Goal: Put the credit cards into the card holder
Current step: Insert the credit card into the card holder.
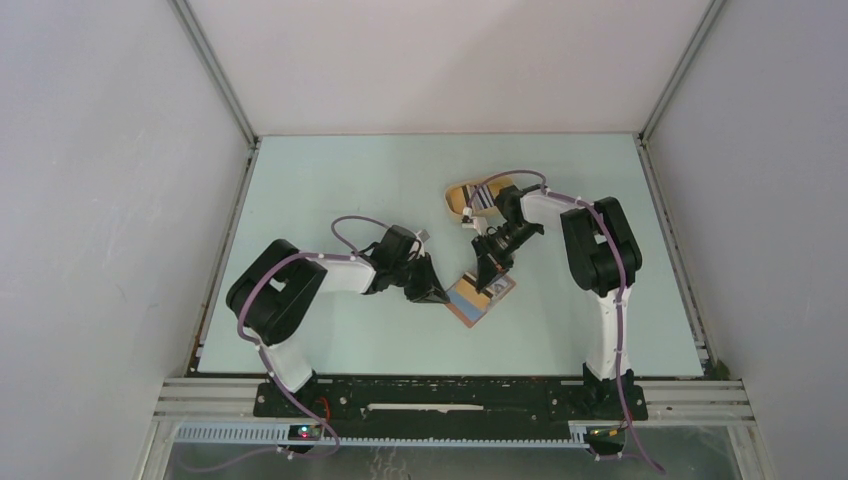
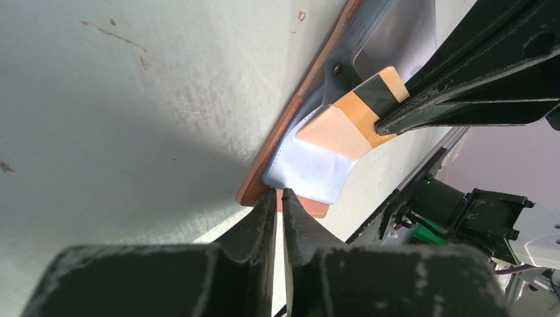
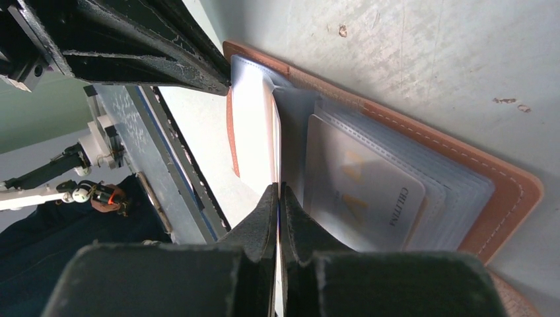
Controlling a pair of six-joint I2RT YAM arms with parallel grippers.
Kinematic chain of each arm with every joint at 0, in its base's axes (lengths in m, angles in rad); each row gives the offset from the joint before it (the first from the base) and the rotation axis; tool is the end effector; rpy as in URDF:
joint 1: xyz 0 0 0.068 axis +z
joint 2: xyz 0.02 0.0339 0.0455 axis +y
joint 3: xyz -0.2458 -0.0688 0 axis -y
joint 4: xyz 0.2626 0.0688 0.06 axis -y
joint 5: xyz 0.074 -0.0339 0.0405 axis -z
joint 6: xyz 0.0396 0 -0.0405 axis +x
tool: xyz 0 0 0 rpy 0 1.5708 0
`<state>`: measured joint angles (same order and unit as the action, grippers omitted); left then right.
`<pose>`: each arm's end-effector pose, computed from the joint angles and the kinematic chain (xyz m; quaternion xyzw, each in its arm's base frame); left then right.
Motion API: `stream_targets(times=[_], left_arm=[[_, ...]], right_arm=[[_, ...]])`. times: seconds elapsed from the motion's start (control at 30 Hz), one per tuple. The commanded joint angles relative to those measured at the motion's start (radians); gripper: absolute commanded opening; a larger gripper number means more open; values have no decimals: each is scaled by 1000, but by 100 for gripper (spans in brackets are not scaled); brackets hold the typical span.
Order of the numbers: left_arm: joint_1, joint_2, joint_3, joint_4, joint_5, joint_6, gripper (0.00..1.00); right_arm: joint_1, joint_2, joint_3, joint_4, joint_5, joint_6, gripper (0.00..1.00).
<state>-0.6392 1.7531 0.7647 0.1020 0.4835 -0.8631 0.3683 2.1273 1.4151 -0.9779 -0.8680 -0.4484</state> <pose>0.2523 -0.2105 0.0844 -0.0223 0.9179 -0.3872 0.0842 0.3399 0.1635 0.0971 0.3366 -0.8412 -0.4216 0.0372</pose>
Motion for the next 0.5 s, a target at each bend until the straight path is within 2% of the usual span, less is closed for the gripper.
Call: stream_targets(times=[0.0, 0.3, 0.47], left_arm=[[-5, -25, -30, 2, -10, 28, 12], [10, -134, -37, 21, -28, -14, 17], [12, -149, -8, 96, -37, -84, 22]], right_arm=[[12, 30, 19, -22, -9, -1, 6], [13, 26, 16, -21, -3, 1, 10], [12, 25, 16, -16, -2, 5, 10]])
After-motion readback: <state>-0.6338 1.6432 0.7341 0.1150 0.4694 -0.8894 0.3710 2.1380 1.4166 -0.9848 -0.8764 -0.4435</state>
